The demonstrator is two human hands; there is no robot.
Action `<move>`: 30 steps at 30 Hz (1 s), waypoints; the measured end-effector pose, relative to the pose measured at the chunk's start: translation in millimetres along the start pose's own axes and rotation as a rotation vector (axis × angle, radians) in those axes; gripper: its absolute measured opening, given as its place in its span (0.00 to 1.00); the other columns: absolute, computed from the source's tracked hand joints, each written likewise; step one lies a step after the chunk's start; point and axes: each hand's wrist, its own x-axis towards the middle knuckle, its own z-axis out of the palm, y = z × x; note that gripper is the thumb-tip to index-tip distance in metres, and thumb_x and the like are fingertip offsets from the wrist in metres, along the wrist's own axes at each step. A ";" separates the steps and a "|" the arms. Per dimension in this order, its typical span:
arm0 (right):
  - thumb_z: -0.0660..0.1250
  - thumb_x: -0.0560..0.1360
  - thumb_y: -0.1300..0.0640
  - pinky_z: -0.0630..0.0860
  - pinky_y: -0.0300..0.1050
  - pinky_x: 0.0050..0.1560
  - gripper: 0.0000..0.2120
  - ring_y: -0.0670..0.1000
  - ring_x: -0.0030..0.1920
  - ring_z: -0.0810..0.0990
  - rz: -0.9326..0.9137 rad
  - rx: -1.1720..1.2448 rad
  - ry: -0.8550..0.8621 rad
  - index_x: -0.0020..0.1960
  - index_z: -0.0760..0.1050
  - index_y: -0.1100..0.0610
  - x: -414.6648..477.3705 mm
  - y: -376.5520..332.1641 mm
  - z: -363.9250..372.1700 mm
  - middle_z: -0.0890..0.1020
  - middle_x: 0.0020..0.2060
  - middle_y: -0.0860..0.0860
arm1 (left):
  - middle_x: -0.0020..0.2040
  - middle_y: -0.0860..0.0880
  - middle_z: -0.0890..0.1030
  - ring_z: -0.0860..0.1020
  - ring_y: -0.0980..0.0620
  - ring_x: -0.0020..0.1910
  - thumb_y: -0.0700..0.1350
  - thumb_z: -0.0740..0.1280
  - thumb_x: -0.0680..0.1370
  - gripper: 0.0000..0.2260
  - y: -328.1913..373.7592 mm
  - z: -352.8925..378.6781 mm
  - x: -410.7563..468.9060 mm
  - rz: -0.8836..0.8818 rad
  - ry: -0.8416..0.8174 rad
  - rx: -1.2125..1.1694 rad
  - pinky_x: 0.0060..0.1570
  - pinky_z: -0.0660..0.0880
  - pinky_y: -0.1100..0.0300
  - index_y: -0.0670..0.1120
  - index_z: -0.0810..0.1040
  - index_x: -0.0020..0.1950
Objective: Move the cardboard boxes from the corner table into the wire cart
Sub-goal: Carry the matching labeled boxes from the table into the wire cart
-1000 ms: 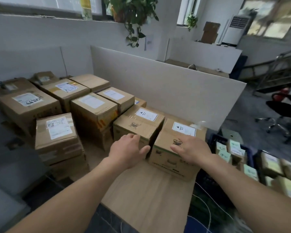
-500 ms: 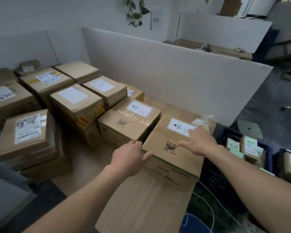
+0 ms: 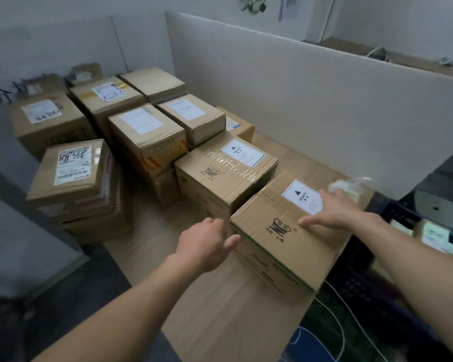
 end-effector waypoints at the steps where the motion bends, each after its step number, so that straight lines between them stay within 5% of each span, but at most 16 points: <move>1: 0.70 0.47 0.20 0.70 0.59 0.68 0.61 0.62 0.71 0.68 0.000 -0.011 -0.007 0.73 0.64 0.49 -6.2 -4.2 3.0 0.65 0.72 0.59 | 0.56 0.50 0.77 0.76 0.49 0.51 0.69 0.54 0.78 0.24 -2.1 1.6 -4.7 -0.006 0.003 -0.005 0.42 0.69 0.53 0.52 0.73 0.60; 11: 0.70 0.50 0.18 0.73 0.61 0.65 0.63 0.60 0.67 0.73 -0.042 -0.028 -0.021 0.73 0.64 0.55 -90.6 -65.4 52.0 0.73 0.67 0.57 | 0.59 0.47 0.81 0.78 0.49 0.54 0.67 0.58 0.79 0.26 -47.5 35.6 -93.9 -0.088 0.018 -0.231 0.46 0.73 0.56 0.48 0.75 0.65; 15: 0.67 0.48 0.16 0.75 0.59 0.63 0.66 0.58 0.65 0.74 -0.069 0.019 -0.011 0.73 0.62 0.56 -137.8 -99.5 83.8 0.73 0.67 0.56 | 0.57 0.52 0.81 0.76 0.54 0.48 0.65 0.62 0.79 0.23 -72.0 46.9 -141.7 -0.165 0.004 -0.391 0.43 0.72 0.59 0.51 0.76 0.65; 19: 0.68 0.49 0.19 0.76 0.53 0.56 0.62 0.56 0.62 0.76 -0.094 0.223 -0.010 0.71 0.61 0.55 -181.4 -131.0 124.6 0.75 0.64 0.53 | 0.63 0.48 0.80 0.79 0.48 0.59 0.63 0.67 0.77 0.25 -99.0 55.2 -183.5 -0.335 -0.011 -0.581 0.58 0.78 0.50 0.48 0.73 0.68; 24: 0.74 0.61 0.27 0.70 0.49 0.47 0.48 0.56 0.59 0.78 -0.120 0.263 0.012 0.69 0.63 0.54 -207.7 -161.1 152.1 0.78 0.60 0.50 | 0.61 0.45 0.78 0.79 0.44 0.56 0.60 0.73 0.74 0.30 -126.7 54.8 -217.5 -0.502 0.018 -0.749 0.55 0.80 0.45 0.45 0.68 0.66; 30: 0.79 0.65 0.45 0.68 0.40 0.37 0.24 0.48 0.47 0.78 -0.199 0.432 0.021 0.54 0.72 0.50 -230.7 -198.6 170.0 0.80 0.48 0.44 | 0.59 0.46 0.77 0.79 0.45 0.55 0.61 0.73 0.72 0.28 -174.9 48.0 -253.2 -0.635 0.110 -0.778 0.52 0.81 0.45 0.46 0.68 0.63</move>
